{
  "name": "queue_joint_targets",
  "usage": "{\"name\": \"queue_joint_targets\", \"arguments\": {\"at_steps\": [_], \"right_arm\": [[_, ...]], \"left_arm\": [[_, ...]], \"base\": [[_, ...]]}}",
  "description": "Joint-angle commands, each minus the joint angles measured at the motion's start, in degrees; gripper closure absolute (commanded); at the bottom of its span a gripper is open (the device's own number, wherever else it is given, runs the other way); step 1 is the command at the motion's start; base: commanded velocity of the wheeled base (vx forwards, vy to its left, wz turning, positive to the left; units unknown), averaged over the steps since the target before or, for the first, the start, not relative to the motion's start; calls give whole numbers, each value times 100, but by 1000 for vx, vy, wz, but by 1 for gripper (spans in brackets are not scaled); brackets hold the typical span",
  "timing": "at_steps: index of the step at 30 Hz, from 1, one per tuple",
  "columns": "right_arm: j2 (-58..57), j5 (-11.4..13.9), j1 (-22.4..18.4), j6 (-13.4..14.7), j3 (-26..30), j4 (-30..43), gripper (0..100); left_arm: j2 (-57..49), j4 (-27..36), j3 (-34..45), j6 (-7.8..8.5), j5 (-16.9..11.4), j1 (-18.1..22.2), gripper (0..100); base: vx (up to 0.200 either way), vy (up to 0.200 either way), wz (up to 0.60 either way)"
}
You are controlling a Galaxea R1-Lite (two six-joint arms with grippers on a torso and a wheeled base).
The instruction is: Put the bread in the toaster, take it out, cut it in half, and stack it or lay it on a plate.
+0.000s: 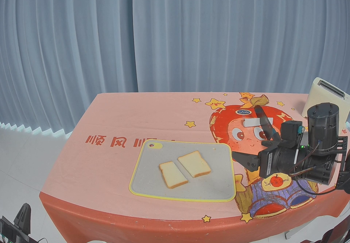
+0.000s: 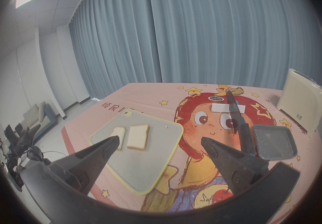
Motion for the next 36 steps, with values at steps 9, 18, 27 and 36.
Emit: {"name": "queue_joint_targets", "arguments": {"at_steps": [9,18,27,36], "right_arm": [[506,-6,-99,-45,-416,17,0],[911,-6,-195,-177,-1049,351,0],[1772,-6,-81,-256,-1831,834,0],[2317,-6,-20,-265,-2139,834,0]], "left_arm": [[-31,-2,101,-1,1,5,100],[-31,-2,101,-1,1,5,100],[-31,-2,101,-1,1,5,100],[-31,-2,101,-1,1,5,100]], "base": [[0,0,0],[0,0,0],[0,0,0],[0,0,0]]}}
